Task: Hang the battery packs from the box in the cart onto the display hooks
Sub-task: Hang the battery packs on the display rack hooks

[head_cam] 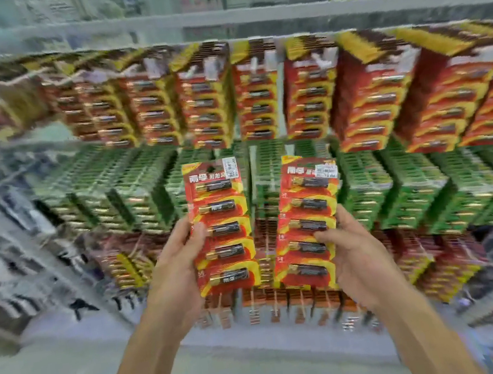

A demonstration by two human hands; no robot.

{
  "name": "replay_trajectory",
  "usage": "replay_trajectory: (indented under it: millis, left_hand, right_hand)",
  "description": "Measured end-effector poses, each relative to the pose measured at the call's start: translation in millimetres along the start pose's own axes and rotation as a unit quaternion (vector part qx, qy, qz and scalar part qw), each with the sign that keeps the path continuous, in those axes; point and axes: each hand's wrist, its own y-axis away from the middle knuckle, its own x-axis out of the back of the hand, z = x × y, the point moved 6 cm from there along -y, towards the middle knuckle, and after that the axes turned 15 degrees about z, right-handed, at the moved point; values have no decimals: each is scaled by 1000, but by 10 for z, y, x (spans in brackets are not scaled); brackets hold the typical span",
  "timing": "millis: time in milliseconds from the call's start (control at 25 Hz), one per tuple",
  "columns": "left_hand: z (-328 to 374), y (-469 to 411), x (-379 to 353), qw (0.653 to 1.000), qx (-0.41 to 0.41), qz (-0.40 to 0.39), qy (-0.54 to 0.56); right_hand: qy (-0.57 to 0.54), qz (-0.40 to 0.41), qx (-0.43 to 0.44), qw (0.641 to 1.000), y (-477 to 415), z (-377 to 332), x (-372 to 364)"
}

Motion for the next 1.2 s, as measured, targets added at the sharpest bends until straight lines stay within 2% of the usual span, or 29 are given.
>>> replay_trajectory:
  millis: [320,520,720,1000,1200]
  left_hand:
    - [791,-462,1005,994,-51,90,45]
    - [1069,-855,1300,987,-75,138,38]
    - [1310,-1199,1569,981,-81,171,48]
    - [1825,-1725,1868,981,-101,163,31]
    - [2186,-2005,1924,980,-141,141,-1]
  right_hand:
    - [26,-94,-31,995,-395,212,-1496]
    - [1,-143,-59,988,-727,285,-2167]
    - [41,-160,-53,985,-990,371,-2702]
    - [43,-111,-21,993,-1287,451,-3173]
    - [28,-47,-16,998,-1374,580,-3176]
